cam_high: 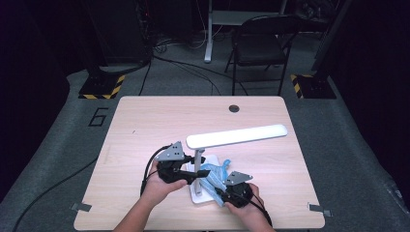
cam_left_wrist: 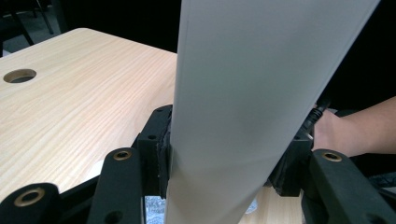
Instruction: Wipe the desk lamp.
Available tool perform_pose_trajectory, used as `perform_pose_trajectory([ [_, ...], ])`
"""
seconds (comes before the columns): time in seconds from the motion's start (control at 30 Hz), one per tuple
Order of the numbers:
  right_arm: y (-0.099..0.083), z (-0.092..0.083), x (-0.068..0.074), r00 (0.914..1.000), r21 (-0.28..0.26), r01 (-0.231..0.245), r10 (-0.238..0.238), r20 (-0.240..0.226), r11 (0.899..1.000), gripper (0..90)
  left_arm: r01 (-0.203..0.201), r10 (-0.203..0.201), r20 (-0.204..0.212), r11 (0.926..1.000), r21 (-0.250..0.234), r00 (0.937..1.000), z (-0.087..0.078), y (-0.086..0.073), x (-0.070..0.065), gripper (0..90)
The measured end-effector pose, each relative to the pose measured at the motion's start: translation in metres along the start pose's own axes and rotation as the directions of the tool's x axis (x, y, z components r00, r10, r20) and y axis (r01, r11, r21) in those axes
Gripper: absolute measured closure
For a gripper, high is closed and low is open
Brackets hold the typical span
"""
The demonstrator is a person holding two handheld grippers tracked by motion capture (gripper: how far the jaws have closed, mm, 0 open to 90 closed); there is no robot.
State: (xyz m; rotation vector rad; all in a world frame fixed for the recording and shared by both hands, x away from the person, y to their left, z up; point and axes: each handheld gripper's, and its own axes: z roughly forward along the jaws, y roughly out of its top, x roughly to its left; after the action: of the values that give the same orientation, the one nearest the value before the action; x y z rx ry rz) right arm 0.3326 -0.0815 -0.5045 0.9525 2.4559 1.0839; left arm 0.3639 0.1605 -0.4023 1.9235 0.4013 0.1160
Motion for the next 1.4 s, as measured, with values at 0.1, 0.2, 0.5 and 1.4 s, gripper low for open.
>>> perform_pose_trajectory([
  [0.1, 0.002, 0.001, -0.004, 0.9996, 0.018, -0.018, 0.019, -0.022, 1.000, 66.3, 0.003, -0.003, 0.004, 1.0000, -0.002, 1.0000, 0.000, 0.000, 0.000, 49.7],
  [0.2, 0.007, 0.004, -0.009, 0.9993, 0.034, -0.011, 0.012, -0.036, 0.999, 66.2, 0.000, 0.000, 0.007, 1.0000, -0.003, 1.0000, 0.000, -0.001, 0.001, 49.7],
  [0.5, 0.024, 0.023, -0.020, 0.9997, 0.026, -0.019, 0.019, -0.017, 0.999, 66.1, -0.002, 0.002, 0.012, 1.0000, -0.005, 0.9999, 0.000, -0.001, 0.001, 49.8],
  [1.4, 0.040, 0.047, -0.030, 0.9977, -0.021, -0.059, 0.060, 0.030, 0.998, 66.3, 0.001, -0.001, -0.009, 0.9999, 0.016, 1.0000, -0.005, -0.001, 0.004, 49.7],
])
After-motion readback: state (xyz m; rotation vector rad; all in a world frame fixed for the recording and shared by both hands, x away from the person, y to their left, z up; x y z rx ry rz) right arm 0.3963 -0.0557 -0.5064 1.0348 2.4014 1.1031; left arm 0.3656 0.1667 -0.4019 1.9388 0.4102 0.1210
